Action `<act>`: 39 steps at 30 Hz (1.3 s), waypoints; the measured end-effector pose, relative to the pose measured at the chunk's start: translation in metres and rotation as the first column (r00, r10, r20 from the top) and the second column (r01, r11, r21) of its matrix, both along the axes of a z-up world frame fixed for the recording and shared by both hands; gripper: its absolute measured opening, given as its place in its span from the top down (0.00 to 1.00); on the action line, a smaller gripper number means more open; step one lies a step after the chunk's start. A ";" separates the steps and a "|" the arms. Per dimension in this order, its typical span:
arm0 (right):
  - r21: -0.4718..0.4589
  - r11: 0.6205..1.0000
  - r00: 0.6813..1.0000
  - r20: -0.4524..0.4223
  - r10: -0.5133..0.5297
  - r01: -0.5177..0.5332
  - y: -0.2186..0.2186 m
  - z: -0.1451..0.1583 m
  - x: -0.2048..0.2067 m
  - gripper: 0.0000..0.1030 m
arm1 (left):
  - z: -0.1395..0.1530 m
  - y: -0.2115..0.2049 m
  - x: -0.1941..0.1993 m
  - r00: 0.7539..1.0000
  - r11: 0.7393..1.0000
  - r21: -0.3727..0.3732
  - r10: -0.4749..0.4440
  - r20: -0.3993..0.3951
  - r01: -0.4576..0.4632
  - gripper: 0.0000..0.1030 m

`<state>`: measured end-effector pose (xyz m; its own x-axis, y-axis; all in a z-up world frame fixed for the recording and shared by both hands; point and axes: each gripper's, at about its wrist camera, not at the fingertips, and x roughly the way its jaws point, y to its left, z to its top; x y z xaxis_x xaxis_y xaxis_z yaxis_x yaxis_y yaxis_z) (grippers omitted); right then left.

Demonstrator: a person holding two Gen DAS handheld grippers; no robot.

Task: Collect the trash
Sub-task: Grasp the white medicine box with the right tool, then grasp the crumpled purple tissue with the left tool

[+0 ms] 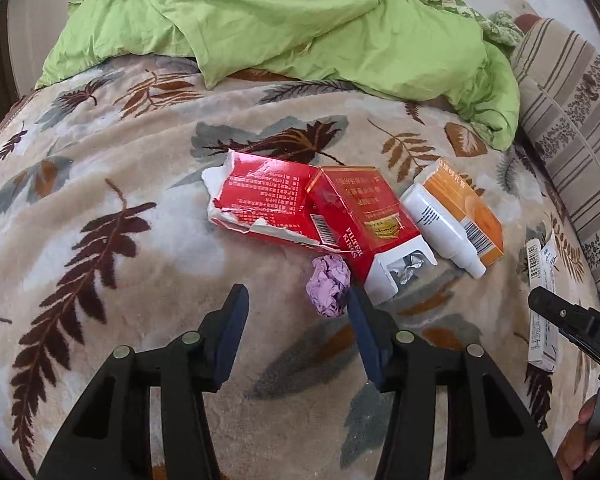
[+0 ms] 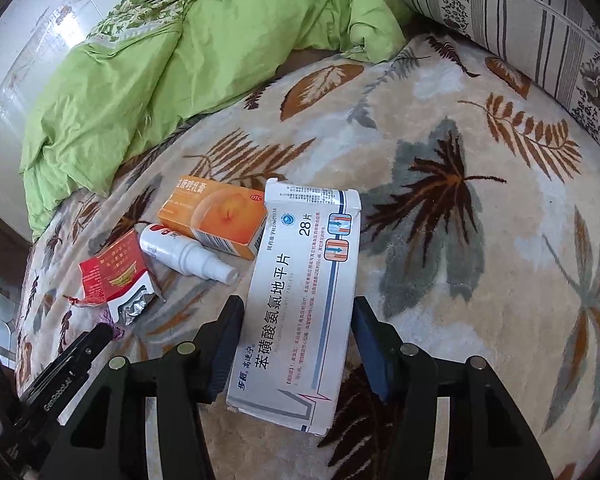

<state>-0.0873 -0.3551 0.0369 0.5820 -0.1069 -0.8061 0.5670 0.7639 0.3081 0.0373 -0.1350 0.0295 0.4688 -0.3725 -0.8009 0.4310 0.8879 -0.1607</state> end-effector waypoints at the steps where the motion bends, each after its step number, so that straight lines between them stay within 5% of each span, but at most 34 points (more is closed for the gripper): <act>1: -0.007 1.000 1.000 0.005 0.003 -0.003 0.001 0.002 0.000 0.43 | -0.001 -0.003 0.000 1.000 1.000 0.003 -0.008 0.003 0.008 0.51; 7: -0.033 0.999 1.000 0.009 0.024 -0.023 0.006 0.004 0.005 0.43 | -0.006 -0.018 0.006 0.999 0.999 0.017 -0.035 0.009 0.035 0.63; 10: -0.036 0.999 0.999 0.006 0.040 -0.040 0.009 0.004 0.007 0.43 | -0.008 -0.019 0.005 0.999 0.999 0.011 -0.049 0.000 0.049 0.80; 20: -0.053 0.992 0.992 0.047 0.118 -0.116 0.036 0.016 -0.007 0.43 | 0.008 0.006 -0.032 0.999 1.000 -0.002 -0.027 0.034 0.027 0.80; 31: -0.112 0.951 0.947 0.114 0.301 -0.289 0.103 0.033 -0.068 0.43 | 0.064 0.061 -0.120 0.989 1.000 -0.015 -0.012 0.149 0.015 0.80; 39: -0.173 0.920 0.919 0.126 0.374 -0.350 0.136 0.039 -0.103 0.43 | 0.065 0.096 -0.165 0.981 0.999 -0.007 0.034 0.189 -0.033 0.80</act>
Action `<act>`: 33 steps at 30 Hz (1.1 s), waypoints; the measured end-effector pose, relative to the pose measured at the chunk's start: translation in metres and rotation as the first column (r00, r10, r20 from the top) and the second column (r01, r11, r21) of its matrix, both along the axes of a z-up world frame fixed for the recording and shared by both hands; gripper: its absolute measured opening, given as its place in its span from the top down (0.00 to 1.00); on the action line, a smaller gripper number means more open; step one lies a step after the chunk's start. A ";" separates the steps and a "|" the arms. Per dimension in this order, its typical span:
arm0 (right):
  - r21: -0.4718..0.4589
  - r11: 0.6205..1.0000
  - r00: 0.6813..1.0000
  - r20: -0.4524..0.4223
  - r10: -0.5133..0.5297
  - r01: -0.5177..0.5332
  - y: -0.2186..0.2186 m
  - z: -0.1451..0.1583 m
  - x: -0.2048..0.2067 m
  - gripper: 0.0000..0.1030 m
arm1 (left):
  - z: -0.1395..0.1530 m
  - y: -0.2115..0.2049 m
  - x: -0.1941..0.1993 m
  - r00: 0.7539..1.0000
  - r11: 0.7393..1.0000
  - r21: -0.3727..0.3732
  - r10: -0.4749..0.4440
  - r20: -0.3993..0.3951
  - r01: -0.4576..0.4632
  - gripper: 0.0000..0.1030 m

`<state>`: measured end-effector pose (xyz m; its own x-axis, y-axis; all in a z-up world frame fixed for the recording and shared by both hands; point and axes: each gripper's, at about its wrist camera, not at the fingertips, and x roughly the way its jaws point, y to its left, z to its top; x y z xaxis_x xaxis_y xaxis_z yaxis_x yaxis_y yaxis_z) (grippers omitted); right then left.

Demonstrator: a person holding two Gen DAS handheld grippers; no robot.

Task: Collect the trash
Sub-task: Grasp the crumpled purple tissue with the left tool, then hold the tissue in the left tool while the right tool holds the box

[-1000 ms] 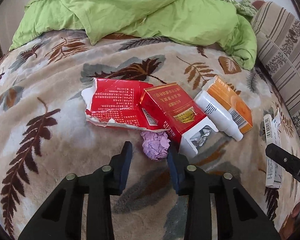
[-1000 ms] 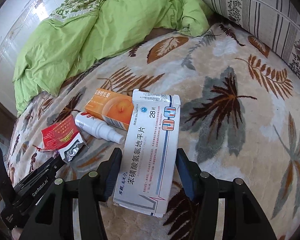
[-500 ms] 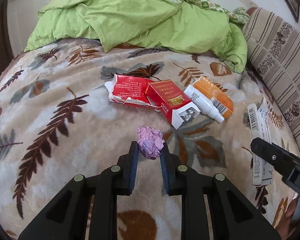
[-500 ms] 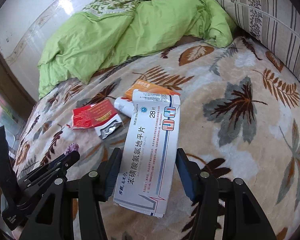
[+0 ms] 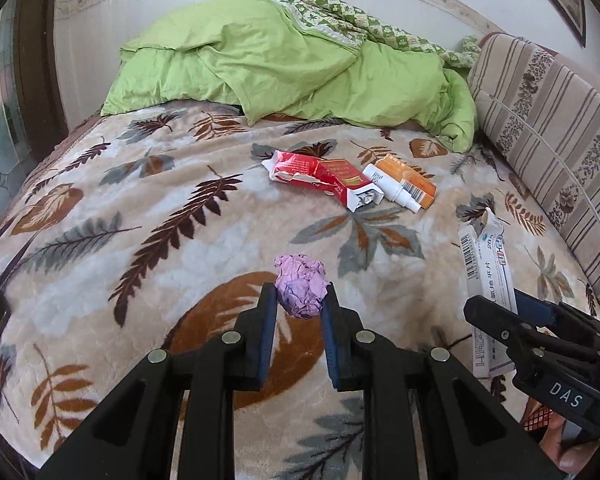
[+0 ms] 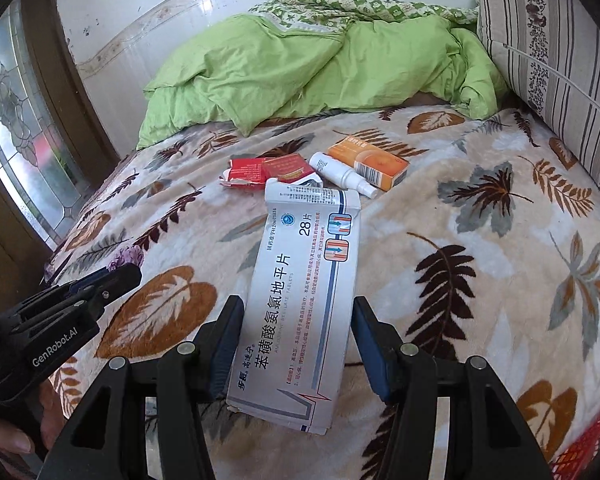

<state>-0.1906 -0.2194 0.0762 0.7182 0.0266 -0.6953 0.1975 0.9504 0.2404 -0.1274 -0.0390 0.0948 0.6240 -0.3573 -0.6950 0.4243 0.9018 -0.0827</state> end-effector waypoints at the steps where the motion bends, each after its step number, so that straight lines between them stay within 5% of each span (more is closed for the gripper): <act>1: 0.000 1.000 1.000 -0.002 0.005 -0.005 0.002 0.000 -0.001 0.43 | -0.002 0.002 -0.001 1.000 1.000 0.005 0.006 0.005 -0.006 0.80; 11: -0.059 0.998 0.999 -0.016 0.032 -0.033 0.016 -0.007 0.010 0.43 | -0.010 0.007 0.013 0.998 0.997 0.034 0.064 0.018 -0.065 0.80; 33: -0.059 0.998 0.999 0.005 0.037 -0.036 0.016 -0.004 0.012 0.43 | -0.004 -0.010 0.006 0.992 0.994 0.099 0.027 0.127 -0.040 0.80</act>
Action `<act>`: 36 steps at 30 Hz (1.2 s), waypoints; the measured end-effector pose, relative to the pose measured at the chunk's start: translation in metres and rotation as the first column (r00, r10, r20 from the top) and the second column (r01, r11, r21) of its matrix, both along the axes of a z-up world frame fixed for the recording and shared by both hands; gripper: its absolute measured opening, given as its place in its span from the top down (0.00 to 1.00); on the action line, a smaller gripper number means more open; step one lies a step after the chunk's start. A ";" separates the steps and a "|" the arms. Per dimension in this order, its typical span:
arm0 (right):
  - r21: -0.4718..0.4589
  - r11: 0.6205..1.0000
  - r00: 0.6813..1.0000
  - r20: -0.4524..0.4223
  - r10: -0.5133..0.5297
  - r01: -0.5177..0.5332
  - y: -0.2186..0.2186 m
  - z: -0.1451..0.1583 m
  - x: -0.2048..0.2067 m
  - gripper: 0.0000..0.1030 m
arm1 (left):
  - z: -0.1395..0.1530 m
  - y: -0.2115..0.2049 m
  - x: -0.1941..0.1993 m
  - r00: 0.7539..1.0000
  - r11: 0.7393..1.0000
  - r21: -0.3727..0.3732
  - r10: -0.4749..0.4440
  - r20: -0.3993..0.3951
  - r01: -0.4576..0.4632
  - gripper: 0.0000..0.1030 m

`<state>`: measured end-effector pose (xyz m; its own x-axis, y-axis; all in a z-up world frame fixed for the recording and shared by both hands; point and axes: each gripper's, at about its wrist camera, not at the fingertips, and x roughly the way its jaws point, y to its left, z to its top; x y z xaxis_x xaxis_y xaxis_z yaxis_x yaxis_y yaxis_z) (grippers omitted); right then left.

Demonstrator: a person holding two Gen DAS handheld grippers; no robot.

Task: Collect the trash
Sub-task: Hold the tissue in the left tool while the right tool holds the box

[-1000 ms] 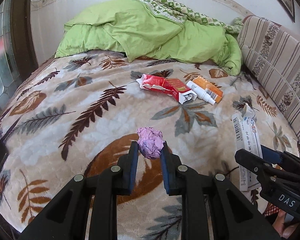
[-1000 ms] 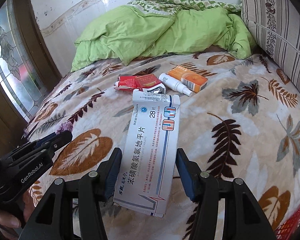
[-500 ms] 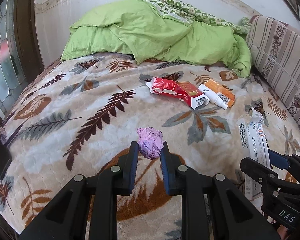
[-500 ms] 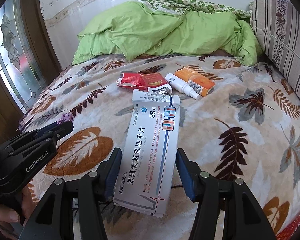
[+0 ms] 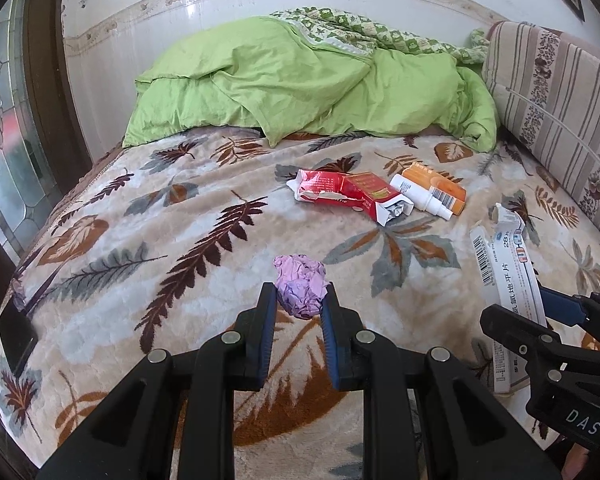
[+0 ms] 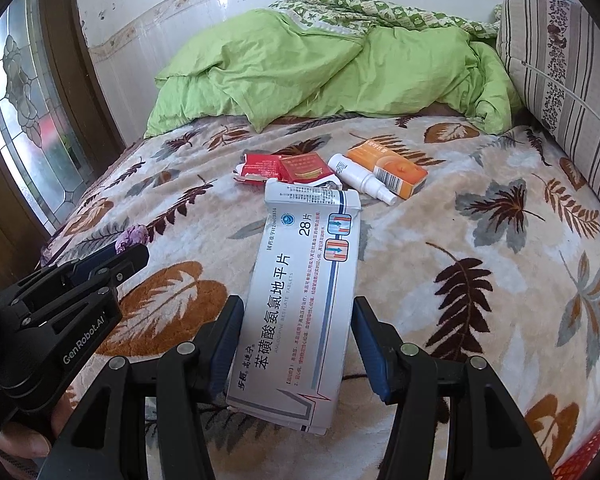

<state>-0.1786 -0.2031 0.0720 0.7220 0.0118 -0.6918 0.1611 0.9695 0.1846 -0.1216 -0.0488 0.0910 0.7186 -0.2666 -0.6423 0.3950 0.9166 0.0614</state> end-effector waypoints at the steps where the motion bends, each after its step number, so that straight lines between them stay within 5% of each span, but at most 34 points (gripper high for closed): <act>1: -0.001 1.000 1.000 0.000 -0.002 0.002 0.000 0.000 0.000 0.43 | 0.000 -0.001 -0.001 1.000 1.000 0.001 0.001 0.002 -0.001 0.80; 36: -0.001 1.000 1.000 0.000 -0.010 0.010 -0.001 0.000 -0.002 0.43 | 0.001 -0.001 -0.003 1.000 1.000 0.003 -0.003 0.013 0.003 0.80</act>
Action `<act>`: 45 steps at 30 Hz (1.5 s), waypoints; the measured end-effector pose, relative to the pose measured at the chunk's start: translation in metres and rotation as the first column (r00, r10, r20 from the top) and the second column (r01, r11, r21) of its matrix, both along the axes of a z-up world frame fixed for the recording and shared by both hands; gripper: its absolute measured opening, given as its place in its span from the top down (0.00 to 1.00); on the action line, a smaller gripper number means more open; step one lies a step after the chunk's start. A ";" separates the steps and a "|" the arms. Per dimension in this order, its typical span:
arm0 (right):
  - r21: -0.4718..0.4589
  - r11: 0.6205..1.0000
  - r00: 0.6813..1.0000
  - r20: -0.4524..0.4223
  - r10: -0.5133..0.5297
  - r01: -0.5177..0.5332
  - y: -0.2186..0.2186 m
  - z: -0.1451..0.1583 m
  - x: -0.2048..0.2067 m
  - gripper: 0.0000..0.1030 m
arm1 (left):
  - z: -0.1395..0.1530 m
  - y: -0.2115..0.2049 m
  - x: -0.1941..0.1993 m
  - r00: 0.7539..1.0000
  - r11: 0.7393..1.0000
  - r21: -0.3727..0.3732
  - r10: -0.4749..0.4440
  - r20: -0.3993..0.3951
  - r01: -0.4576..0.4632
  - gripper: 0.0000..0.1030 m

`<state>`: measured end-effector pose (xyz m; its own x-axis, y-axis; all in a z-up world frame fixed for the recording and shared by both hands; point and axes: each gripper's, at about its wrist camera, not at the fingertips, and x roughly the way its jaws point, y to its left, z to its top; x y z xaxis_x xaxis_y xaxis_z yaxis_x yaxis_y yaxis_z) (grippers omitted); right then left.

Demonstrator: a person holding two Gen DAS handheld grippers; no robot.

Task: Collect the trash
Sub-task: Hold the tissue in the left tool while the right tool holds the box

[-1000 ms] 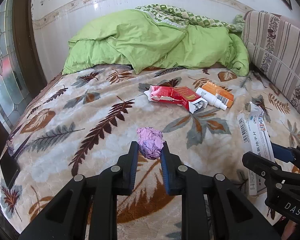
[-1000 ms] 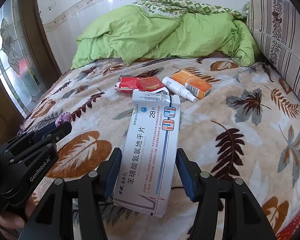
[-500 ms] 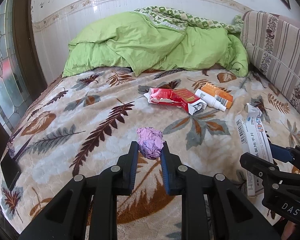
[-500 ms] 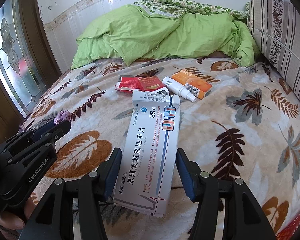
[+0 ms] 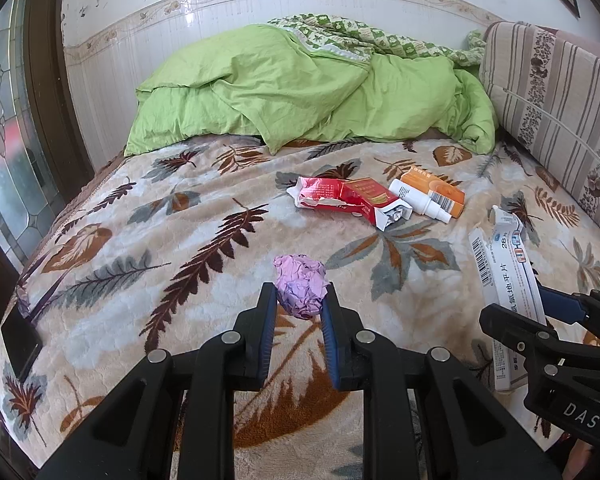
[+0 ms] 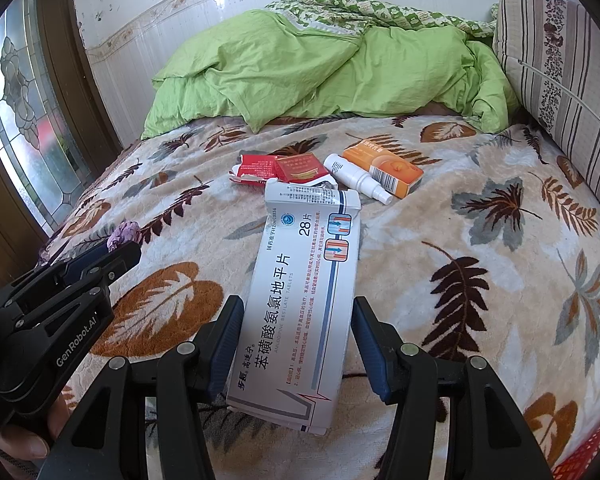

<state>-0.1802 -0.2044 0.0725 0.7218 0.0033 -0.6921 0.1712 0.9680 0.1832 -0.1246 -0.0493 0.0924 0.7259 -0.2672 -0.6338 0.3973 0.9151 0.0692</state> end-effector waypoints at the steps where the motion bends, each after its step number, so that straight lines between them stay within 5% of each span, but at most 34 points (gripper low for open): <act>1: 0.001 1.000 1.000 0.000 0.000 0.000 0.000 0.000 0.000 0.43 | 0.000 0.000 0.000 1.000 1.000 0.002 0.001 0.000 -0.001 0.80; 45: 0.006 1.000 1.000 -0.004 0.001 -0.001 0.000 -0.001 0.001 0.43 | -0.001 -0.001 -0.002 1.000 1.000 0.002 -0.009 0.006 0.009 0.80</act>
